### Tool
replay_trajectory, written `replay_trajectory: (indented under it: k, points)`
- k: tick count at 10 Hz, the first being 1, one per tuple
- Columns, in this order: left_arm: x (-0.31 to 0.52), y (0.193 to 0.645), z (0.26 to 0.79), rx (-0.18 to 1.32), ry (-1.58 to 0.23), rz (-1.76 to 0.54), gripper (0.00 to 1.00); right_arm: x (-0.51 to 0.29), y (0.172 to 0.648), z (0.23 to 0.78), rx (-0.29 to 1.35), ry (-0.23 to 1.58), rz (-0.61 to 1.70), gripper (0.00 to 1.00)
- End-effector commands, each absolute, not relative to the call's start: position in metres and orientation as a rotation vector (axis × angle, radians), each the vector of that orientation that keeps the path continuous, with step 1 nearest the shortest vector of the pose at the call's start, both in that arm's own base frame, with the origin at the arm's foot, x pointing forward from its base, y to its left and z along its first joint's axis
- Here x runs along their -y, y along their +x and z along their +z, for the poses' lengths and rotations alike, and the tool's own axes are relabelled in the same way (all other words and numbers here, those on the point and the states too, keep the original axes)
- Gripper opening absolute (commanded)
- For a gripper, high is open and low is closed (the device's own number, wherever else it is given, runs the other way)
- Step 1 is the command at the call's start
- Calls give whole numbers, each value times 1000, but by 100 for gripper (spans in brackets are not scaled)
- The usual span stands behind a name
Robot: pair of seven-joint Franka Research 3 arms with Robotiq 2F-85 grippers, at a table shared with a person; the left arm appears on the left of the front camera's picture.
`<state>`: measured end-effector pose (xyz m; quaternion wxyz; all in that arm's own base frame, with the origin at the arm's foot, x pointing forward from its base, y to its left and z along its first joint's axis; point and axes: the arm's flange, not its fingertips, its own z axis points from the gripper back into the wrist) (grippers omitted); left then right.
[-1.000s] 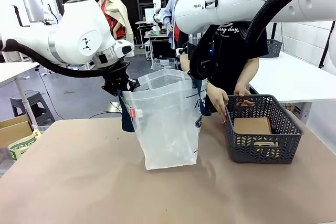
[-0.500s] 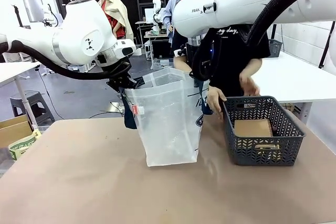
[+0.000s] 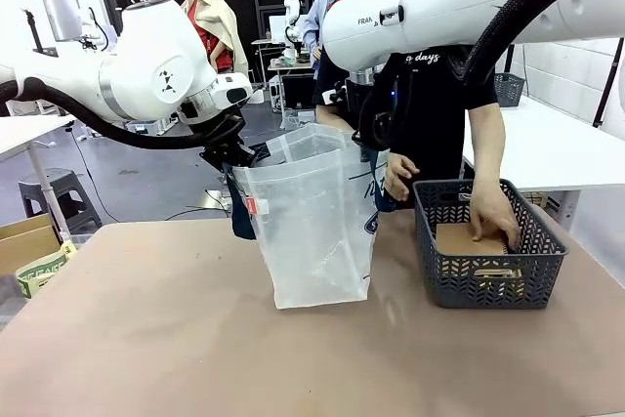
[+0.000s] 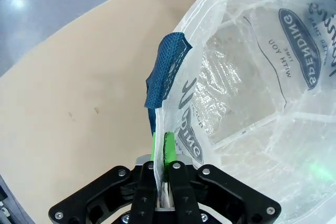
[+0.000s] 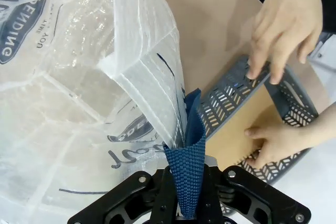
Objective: Transfer purchased items from the store into the shopping bag.
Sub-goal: Open the Reusable shopping bag in the center of the table, then move the Reusable shopping bag to the right side of the table.
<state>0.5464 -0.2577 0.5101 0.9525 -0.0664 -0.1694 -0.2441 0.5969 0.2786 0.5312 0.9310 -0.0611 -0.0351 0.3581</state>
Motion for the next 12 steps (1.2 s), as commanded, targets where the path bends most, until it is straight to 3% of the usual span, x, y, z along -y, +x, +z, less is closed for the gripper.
replay_trajectory:
  k: [1, 12]
  points:
    - [256, 546, 510, 349, -124, -493, 0, -278, 598, 532, 66, -126, 731, 0]
    - [256, 546, 510, 349, -124, -493, 0, -278, 598, 532, 66, -126, 731, 0]
